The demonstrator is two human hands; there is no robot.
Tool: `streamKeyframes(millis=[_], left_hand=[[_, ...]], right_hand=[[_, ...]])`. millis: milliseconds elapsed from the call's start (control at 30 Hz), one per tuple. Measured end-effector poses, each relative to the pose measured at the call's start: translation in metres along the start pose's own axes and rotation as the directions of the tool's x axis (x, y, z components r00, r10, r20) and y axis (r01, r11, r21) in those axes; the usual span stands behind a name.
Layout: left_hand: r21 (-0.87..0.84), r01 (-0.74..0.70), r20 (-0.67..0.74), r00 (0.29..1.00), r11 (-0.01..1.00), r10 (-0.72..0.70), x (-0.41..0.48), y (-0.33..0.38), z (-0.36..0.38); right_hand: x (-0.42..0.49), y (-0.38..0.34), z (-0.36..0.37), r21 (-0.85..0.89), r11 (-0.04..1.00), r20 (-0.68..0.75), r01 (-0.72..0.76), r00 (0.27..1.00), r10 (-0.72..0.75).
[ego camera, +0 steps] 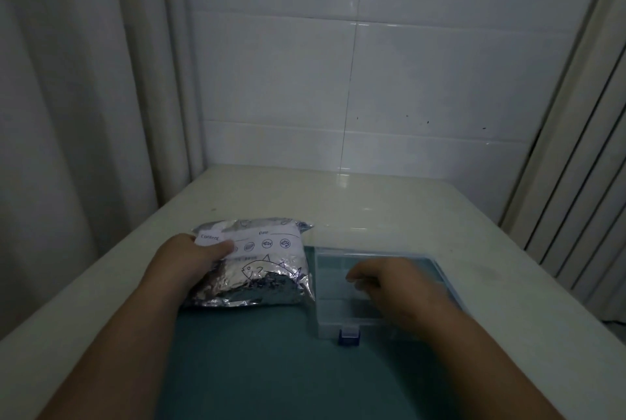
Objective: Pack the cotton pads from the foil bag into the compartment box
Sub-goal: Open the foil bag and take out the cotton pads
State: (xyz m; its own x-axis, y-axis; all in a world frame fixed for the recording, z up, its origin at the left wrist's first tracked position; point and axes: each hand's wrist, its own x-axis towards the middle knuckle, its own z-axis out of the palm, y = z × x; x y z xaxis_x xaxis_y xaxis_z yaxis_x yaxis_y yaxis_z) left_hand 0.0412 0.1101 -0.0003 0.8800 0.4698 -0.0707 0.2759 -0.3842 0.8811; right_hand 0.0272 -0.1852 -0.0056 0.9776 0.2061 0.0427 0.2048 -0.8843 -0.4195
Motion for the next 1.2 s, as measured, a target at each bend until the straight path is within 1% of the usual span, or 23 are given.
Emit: streamKeyframes(millis=[100,133,167,200,267,300,367,467,567,633,800,900,1000,1067,1200], left_hand=[[-0.272,0.016,0.028,1.000,0.962,-0.008,-0.004,0.002,-0.001],[-0.337,-0.012,0.009,1.000,0.941,0.016,-0.006,0.005,-0.001],[-0.373,-0.070,-0.036,0.998,0.925,0.060,-0.006,0.007,-0.002],[-0.388,-0.149,-0.096,0.988,0.909,0.121,-0.007,0.009,-0.003],[-0.398,-0.315,-0.220,0.945,0.862,0.243,-0.013,0.015,-0.005],[-0.395,-0.392,-0.272,0.914,0.831,0.302,-0.017,0.020,-0.006],[-0.389,-0.507,-0.330,0.856,0.769,0.397,-0.028,0.027,-0.003],[-0.389,-0.613,-0.371,0.787,0.688,0.492,-0.043,0.039,0.006],[-0.355,-0.665,-0.385,0.744,0.657,0.546,-0.052,0.046,0.012],[-0.343,-0.683,-0.395,0.727,0.645,0.561,-0.056,0.048,0.013],[-0.300,-0.733,-0.447,0.674,0.611,0.588,-0.063,0.053,0.009],[-0.250,-0.776,-0.502,0.615,0.579,0.608,-0.065,0.054,0.009],[-0.218,-0.813,-0.557,0.558,0.540,0.616,-0.065,0.052,0.009],[-0.221,-0.821,-0.564,0.548,0.526,0.618,-0.064,0.052,0.011],[-0.268,-0.822,-0.533,0.562,0.503,0.633,-0.068,0.053,0.024]], right_hand=[[-0.003,-0.003,-0.002,-0.013,1.000,-0.020,0.020,1.000,-0.020],[-0.005,-0.004,-0.005,0.012,1.000,-0.042,0.027,0.999,-0.027],[-0.007,-0.006,-0.007,0.063,0.997,-0.076,0.040,0.996,-0.035],[-0.009,-0.007,-0.009,0.132,0.989,-0.127,0.060,0.991,-0.043],[-0.012,-0.011,-0.013,0.283,0.952,-0.249,0.113,0.968,-0.041],[-0.014,-0.014,-0.015,0.359,0.923,-0.298,0.140,0.954,-0.028],[-0.017,-0.021,-0.019,0.501,0.845,-0.355,0.187,0.935,0.004],[-0.020,-0.027,-0.027,0.626,0.722,-0.474,0.293,0.879,0.055],[-0.022,-0.028,-0.036,0.669,0.624,-0.581,0.403,0.807,0.102],[-0.023,-0.028,-0.039,0.701,0.572,-0.586,0.425,0.801,0.122],[-0.021,-0.026,-0.040,0.782,0.472,-0.520,0.407,0.843,0.135],[-0.019,-0.021,-0.040,0.793,0.464,-0.505,0.396,0.852,0.136],[-0.018,-0.018,-0.040,0.775,0.511,-0.497,0.372,0.858,0.129],[-0.018,-0.017,-0.040,0.766,0.526,-0.498,0.369,0.859,0.123],[-0.019,-0.019,-0.042,0.773,0.487,-0.514,0.408,0.852,0.103]])
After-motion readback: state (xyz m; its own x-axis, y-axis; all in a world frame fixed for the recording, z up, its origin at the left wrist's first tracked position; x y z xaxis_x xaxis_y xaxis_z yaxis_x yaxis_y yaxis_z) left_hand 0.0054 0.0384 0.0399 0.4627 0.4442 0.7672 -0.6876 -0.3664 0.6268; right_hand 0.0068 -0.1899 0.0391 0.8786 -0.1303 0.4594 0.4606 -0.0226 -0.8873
